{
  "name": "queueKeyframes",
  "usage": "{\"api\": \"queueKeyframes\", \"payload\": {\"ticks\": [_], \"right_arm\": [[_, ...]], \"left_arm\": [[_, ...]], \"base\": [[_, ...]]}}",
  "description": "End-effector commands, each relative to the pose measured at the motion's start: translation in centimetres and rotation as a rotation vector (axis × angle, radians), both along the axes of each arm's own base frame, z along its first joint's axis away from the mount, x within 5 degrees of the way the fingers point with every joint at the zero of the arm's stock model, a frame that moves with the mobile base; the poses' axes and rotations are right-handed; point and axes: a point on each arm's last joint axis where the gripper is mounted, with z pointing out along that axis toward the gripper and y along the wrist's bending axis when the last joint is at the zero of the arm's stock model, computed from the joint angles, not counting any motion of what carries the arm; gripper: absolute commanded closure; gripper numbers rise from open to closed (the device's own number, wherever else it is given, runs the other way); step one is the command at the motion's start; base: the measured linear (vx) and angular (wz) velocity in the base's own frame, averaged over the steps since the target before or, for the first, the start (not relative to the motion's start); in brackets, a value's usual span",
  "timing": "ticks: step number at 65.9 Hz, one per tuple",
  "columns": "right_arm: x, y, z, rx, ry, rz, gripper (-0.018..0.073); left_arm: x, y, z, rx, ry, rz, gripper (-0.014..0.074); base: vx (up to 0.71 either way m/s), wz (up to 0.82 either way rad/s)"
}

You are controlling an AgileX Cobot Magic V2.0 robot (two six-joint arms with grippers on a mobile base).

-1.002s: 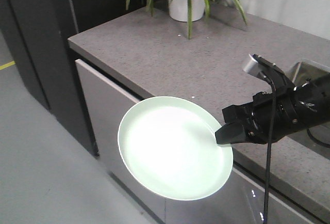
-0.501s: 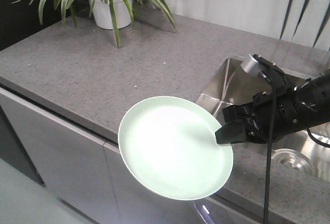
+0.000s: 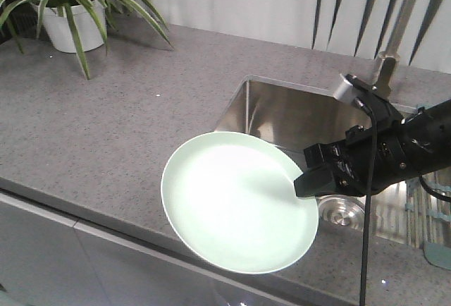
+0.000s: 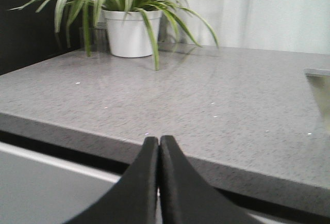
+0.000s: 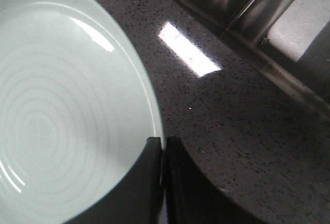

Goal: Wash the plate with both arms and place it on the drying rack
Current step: 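Hold the plate over the sink while the base aligns with it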

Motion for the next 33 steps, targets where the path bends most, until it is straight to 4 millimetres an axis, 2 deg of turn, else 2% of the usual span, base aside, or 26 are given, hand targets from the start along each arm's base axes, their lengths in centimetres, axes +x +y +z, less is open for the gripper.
{"api": "queueKeyframes", "payload": {"ticks": [1, 33], "right_arm": [[-0.23, 0.21, 1.89, 0.054, -0.061, -0.009, 0.0568], [-0.23, 0.21, 1.89, 0.054, -0.061, -0.009, 0.0568]], "left_arm": [[-0.22, 0.01, 1.52, -0.008, -0.114, -0.001, 0.0603], [-0.22, 0.01, 1.52, -0.008, -0.114, -0.001, 0.0603]], "base": [[0.04, -0.3], [0.03, -0.33]]}}
